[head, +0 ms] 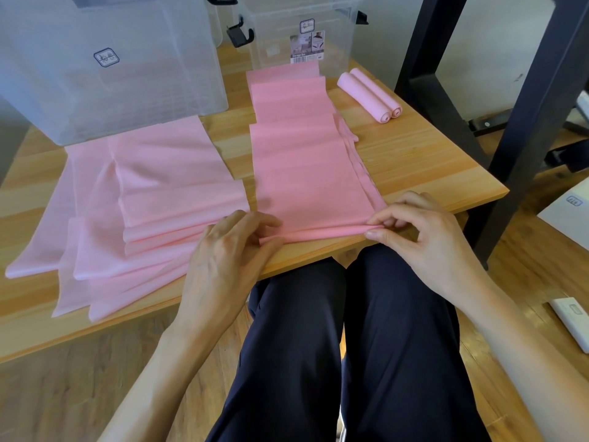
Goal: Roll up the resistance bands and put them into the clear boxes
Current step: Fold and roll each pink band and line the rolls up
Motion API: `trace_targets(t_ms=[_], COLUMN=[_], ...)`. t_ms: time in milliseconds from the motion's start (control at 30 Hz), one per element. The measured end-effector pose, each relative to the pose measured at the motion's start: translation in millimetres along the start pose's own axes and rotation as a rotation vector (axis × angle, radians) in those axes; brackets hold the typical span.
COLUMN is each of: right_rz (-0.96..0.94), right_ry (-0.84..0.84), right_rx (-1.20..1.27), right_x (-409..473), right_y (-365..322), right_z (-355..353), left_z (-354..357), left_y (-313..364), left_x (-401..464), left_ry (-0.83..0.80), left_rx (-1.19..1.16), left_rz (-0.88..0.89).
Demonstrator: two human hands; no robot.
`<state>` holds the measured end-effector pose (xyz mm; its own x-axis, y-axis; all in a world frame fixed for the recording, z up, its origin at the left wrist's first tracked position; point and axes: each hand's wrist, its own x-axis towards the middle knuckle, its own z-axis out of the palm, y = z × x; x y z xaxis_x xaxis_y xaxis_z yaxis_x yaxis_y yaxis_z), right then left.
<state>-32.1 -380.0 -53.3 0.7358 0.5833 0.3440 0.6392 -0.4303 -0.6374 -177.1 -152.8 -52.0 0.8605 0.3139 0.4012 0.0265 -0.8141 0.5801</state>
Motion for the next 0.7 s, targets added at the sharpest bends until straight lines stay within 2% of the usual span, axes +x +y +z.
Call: trace_targets(t_ms=[267, 600, 700], right_rz=[0.027, 0.084, 0.097], right_ry=[-0.024, -0.026, -0.042], right_rx=[0.015, 0.025, 0.036], right_x=[2.5, 2.3, 2.9], right_y=[-1.1, -2.8, -4.0], right_z=[-1.8, -3.8, -5.5], left_z=[1.5, 0.5, 1.6], left_y=[1.0, 5.2, 6.8], left_x=[1.5, 5.5, 6.7], left_ry=[-0.025, -0.071, -0.036], left_rx=[-0.023, -0.026, -0.042], left_rz=[-0.075, -0.081, -0.108])
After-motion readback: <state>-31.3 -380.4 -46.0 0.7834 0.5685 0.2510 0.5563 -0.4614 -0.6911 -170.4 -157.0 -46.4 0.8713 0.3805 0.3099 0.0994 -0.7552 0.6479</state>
